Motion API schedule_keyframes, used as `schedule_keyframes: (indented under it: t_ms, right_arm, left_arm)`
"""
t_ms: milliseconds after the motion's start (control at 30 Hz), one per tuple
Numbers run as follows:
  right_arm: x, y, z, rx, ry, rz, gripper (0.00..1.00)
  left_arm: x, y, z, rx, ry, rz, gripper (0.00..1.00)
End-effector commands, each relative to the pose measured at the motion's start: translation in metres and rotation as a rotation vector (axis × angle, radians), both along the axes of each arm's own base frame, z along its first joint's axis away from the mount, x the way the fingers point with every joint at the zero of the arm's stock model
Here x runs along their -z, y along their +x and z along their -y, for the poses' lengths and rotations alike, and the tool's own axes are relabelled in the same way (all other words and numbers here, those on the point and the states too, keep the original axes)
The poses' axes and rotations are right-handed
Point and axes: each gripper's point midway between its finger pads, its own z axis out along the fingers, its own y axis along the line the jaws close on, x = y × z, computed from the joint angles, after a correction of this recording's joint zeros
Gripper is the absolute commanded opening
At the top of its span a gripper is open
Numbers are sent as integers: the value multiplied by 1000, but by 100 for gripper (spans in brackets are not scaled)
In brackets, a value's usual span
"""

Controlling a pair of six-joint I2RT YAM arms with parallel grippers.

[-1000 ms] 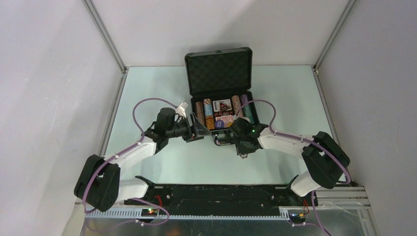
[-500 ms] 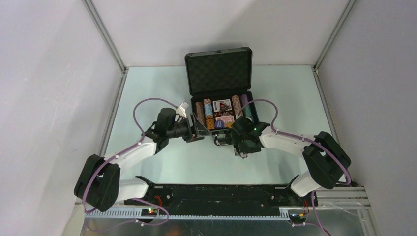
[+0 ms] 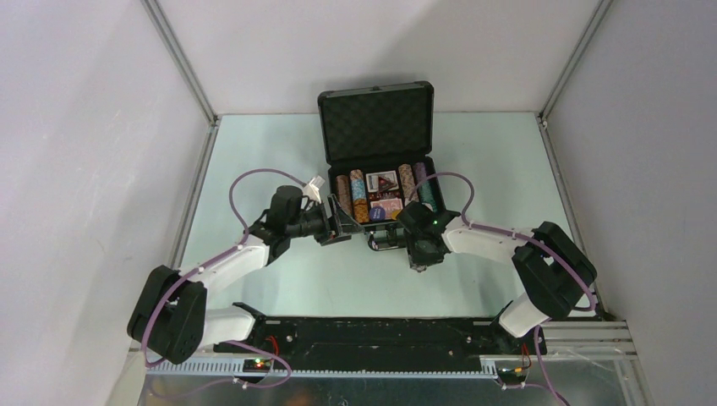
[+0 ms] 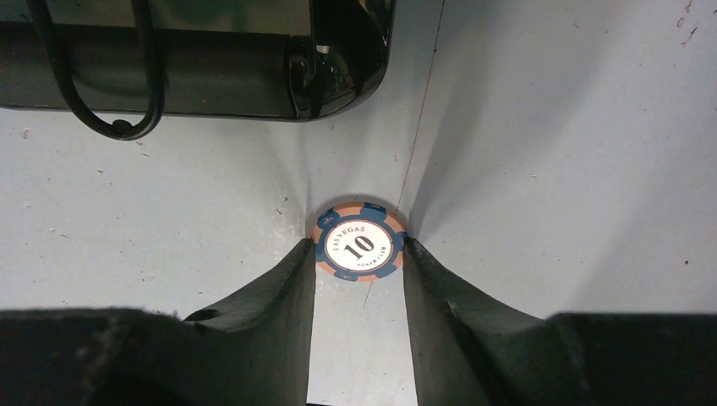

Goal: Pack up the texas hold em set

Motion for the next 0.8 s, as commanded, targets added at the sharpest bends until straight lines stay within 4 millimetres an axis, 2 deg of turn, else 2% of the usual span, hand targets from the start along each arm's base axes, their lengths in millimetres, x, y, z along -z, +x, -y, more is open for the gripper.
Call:
schedule_keyframes:
  t_ms: [0,33,100,367,767]
  right_arm:
    - [18,-14,5,8,-16,-45,22]
    - [18,-14,5,8,-14,-43,12]
    - [17,-13,3,8,-7,-40,0]
    - [20,-13,5,15,-23,-34,0]
    - [-30,9,1,16,73,79,0]
  left_arm:
    - [-15,8,6,-2,-26,44,72]
    - [-15,8,6,-2,-26,45,72]
    - [-15,8,6,-3,-26,45,72]
    - [-15,7,6,-4,-26,47,72]
    - [-15,8,6,-3,-27,45,72]
